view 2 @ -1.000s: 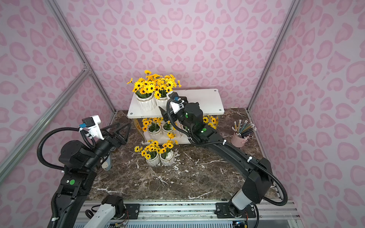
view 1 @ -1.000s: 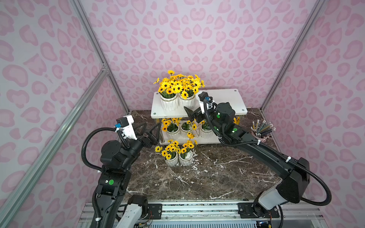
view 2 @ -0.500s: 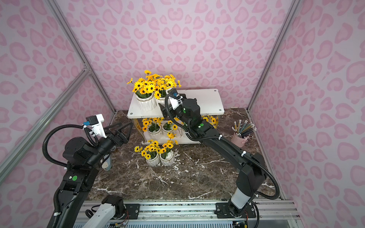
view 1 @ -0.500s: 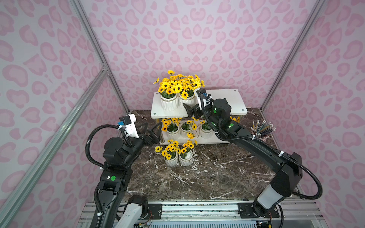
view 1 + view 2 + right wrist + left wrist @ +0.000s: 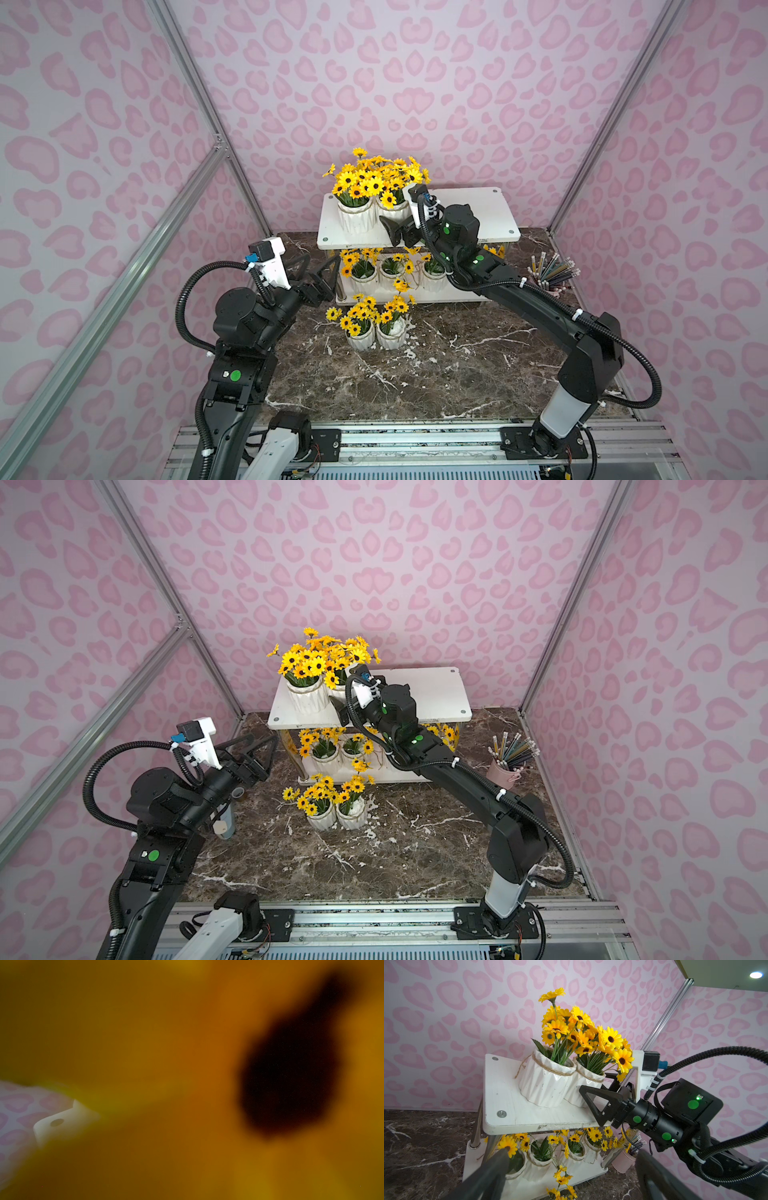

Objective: Take the sunflower pots off the shelves
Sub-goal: Pick up the sunflower pot from the shelf.

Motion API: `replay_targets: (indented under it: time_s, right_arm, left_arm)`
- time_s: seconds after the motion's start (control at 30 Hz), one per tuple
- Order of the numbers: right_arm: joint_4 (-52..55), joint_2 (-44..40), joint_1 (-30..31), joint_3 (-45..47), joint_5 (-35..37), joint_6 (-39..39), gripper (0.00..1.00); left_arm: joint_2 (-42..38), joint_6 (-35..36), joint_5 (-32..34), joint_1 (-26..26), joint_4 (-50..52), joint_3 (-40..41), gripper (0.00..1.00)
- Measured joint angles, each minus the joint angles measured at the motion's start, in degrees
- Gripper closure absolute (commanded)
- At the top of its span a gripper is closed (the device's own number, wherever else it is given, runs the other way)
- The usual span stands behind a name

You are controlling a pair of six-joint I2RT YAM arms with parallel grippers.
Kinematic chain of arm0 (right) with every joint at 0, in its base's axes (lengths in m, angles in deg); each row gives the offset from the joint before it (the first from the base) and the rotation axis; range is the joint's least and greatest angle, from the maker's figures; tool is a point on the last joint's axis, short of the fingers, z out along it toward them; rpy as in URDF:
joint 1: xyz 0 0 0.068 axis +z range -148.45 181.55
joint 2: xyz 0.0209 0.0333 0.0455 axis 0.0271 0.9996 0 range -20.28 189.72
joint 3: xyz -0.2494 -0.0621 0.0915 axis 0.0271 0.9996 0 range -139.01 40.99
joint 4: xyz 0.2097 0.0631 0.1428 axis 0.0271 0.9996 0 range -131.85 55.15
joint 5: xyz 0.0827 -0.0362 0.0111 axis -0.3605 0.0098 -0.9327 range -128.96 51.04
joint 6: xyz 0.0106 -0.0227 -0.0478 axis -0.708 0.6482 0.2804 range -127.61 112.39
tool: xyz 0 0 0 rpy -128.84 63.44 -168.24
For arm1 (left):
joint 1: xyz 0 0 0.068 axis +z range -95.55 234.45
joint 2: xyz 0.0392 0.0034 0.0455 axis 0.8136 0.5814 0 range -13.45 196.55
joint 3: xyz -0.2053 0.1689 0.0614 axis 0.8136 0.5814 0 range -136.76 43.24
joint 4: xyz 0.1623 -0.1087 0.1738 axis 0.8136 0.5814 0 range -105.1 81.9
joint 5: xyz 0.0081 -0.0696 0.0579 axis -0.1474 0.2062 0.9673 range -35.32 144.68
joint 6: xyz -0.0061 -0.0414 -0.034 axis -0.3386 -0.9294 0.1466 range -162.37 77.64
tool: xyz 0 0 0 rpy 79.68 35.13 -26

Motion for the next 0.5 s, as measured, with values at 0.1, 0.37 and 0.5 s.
replay_targets:
  time_s: [0.1, 0.37, 0.5]
  right_arm:
    - [-0.6, 0.8, -0.2, -0.8, 0.0, 0.0, 0.01]
    - [-1.2, 3.1, -0.2, -3.4, 0.0, 0.3, 0.01]
    - [-1.8, 4.0, -0.6, -4.1, -0.2, 0.5, 0.01]
  left_arm:
    - [0.1, 0.2, 0.0, 0.0, 0.0, -0.1, 0.03]
    - [0.3, 0.8, -0.2, 0.0, 0.1, -0.1, 0.03]
    - [0.3, 1.0, -0.2, 0.0, 0.1, -0.1, 0.03]
